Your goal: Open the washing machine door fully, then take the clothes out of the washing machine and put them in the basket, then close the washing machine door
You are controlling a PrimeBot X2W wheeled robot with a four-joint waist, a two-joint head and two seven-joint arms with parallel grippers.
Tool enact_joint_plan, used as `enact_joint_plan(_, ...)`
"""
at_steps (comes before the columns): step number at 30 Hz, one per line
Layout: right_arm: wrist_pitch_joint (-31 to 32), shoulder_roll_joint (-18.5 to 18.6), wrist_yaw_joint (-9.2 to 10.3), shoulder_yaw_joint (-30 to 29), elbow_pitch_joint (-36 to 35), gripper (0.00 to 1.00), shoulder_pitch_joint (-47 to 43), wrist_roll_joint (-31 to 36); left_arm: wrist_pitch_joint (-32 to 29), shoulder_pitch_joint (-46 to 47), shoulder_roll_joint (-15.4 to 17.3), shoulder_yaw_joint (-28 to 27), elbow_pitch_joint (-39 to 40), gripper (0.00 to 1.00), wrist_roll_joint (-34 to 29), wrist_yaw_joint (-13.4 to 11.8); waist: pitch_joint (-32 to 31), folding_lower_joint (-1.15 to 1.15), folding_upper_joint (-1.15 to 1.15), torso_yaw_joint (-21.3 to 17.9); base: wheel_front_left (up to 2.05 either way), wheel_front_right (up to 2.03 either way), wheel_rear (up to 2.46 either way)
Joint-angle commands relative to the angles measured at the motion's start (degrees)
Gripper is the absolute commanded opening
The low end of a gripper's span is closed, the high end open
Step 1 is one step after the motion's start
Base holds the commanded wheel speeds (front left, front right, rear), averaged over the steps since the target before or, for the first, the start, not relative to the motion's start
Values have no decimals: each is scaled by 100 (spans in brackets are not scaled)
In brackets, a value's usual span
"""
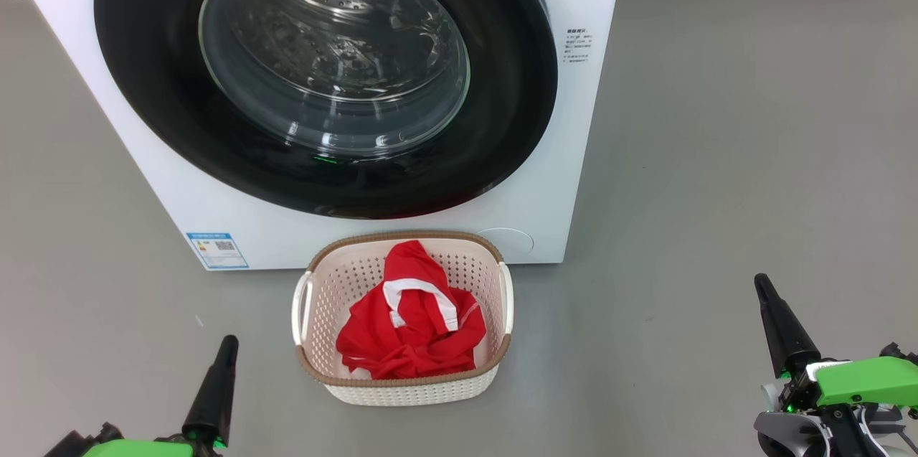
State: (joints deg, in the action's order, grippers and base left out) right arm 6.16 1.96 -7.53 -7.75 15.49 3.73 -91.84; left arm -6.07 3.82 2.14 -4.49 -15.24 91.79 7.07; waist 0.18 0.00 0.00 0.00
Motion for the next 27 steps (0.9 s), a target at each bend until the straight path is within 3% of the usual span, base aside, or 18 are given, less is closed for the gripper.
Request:
enact_joint_plan(1, 38, 92, 4, 117, -146, 0, 246, -27, -41, 237, 74, -202, 120, 0, 39, 42, 0, 0, 0, 0, 0, 0, 0)
enact_joint_plan(27, 36, 92, 4, 120, -146, 0, 245, -30, -41, 237, 74, -202, 120, 0, 39, 42, 0, 0, 0, 0, 0, 0, 0)
